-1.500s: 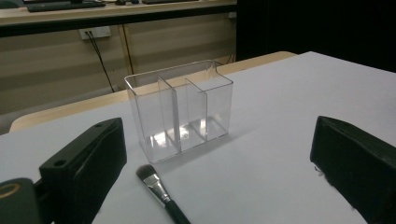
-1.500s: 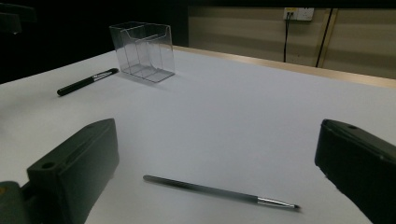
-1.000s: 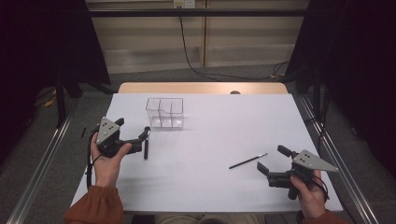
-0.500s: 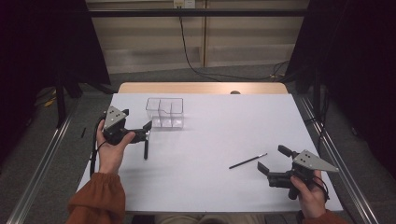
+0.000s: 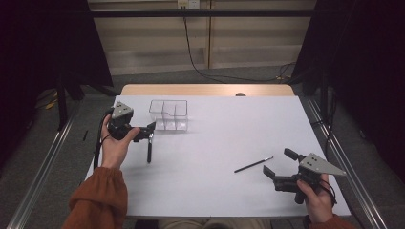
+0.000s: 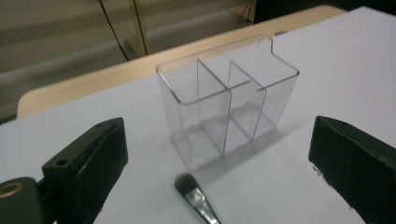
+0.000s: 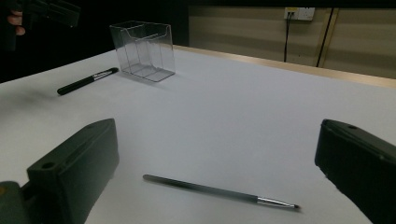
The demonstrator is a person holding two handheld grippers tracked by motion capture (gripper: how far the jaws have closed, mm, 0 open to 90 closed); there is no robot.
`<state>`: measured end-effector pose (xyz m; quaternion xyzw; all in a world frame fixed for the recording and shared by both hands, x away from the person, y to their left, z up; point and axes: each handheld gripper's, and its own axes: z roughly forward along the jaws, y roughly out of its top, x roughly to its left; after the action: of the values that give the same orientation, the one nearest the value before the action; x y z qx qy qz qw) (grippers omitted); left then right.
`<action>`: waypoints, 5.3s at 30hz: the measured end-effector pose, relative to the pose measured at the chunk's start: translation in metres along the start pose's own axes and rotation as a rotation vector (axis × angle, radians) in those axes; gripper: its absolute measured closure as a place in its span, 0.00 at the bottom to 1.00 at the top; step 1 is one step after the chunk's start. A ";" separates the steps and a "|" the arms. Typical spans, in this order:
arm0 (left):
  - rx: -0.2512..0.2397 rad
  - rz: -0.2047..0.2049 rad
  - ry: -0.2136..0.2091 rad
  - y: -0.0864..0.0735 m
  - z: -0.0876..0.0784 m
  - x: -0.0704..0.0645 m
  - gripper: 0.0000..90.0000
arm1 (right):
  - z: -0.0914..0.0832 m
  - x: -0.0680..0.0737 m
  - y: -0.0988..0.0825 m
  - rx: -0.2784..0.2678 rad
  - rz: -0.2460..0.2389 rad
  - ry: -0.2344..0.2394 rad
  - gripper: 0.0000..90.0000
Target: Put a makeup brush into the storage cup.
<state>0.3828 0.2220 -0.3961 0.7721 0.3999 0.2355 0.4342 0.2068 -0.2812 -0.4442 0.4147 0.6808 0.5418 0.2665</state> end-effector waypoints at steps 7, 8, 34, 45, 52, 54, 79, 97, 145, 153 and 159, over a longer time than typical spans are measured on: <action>0.060 -0.028 -0.003 0.002 0.002 0.007 0.05 | 0.000 0.000 0.000 0.000 0.000 0.002 0.00; 0.072 -0.031 -0.011 0.002 0.002 0.008 0.05 | 0.000 0.000 0.000 0.000 0.000 0.002 0.00; 0.491 -0.003 -0.012 0.002 0.041 0.012 0.06 | 0.000 0.000 0.000 0.007 -0.002 0.007 0.00; 0.618 -0.023 -0.015 -0.004 0.054 0.013 0.06 | 0.001 0.000 -0.001 0.010 0.000 0.008 0.00; 0.658 -0.042 0.001 -0.004 0.061 0.015 0.05 | 0.001 0.000 -0.001 0.012 -0.004 0.010 0.00; 0.673 -0.055 0.008 -0.004 0.062 0.016 0.07 | 0.001 0.000 -0.001 0.013 -0.003 0.010 0.00; 0.833 -0.155 0.018 -0.009 0.084 0.007 0.44 | 0.002 0.000 -0.001 0.021 0.001 0.013 0.00; 0.876 -0.199 0.091 -0.005 0.089 0.001 0.79 | 0.001 0.000 -0.001 0.018 0.000 0.014 0.00; 0.645 -0.307 0.118 -0.009 0.052 0.028 0.88 | 0.000 -0.001 -0.002 0.020 0.005 0.006 0.00; 0.531 -0.337 0.113 -0.005 0.039 0.033 0.88 | 0.000 -0.001 -0.002 0.018 0.004 0.005 0.00; 0.452 -0.312 0.074 -0.009 0.033 0.034 0.88 | 0.001 0.000 -0.002 0.019 0.006 0.006 0.00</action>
<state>0.4224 0.2366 -0.4204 0.7692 0.5721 0.0986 0.2670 0.2071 -0.2814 -0.4459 0.4176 0.6856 0.5374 0.2585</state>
